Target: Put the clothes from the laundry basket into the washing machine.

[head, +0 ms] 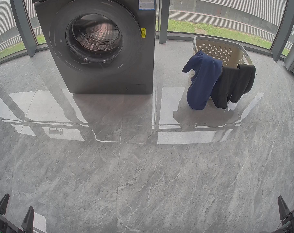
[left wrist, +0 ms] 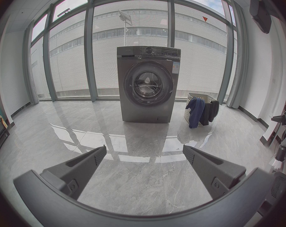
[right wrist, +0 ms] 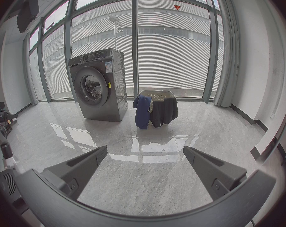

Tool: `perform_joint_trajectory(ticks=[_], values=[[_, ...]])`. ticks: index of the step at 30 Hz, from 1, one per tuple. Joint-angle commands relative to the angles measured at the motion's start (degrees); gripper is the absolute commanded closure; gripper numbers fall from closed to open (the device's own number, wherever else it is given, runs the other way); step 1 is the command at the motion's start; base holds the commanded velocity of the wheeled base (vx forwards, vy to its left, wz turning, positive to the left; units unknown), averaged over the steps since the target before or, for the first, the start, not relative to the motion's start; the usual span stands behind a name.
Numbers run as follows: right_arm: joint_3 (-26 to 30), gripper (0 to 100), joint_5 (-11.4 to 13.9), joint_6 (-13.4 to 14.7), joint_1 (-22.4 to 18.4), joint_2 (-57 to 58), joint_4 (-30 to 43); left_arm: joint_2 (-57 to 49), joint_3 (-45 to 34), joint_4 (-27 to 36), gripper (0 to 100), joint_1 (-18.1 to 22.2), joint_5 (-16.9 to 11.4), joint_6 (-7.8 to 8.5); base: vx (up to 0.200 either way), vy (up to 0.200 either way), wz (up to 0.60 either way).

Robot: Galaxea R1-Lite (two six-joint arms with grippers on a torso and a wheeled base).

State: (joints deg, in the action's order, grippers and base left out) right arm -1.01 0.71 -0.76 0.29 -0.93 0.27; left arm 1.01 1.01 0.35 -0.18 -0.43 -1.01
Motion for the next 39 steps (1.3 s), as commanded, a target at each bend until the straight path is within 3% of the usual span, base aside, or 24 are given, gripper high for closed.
perform_joint_trajectory(ticks=[1, 17, 39], values=[[1.0, 0, 0.0, 0.1, 0.1, 0.9, 0.0, -0.9, -1.0, 0.0, 0, 0.0, 0.0, -0.04, 0.0, 0.0, 0.0], [1.0, 0, 0.0, 0.0, 0.0, 0.9, 0.0, -0.9, -0.9, 0.1, 0, -0.1, 0.0, -0.39, 0.0, 0.0, 0.0], [1.0, 0, 0.0, 0.0, 0.0, 0.9, 0.0, -0.9, -1.0, 0.0, 0, 0.0, 0.0, -0.48, 0.2, 0.0, 0.0]])
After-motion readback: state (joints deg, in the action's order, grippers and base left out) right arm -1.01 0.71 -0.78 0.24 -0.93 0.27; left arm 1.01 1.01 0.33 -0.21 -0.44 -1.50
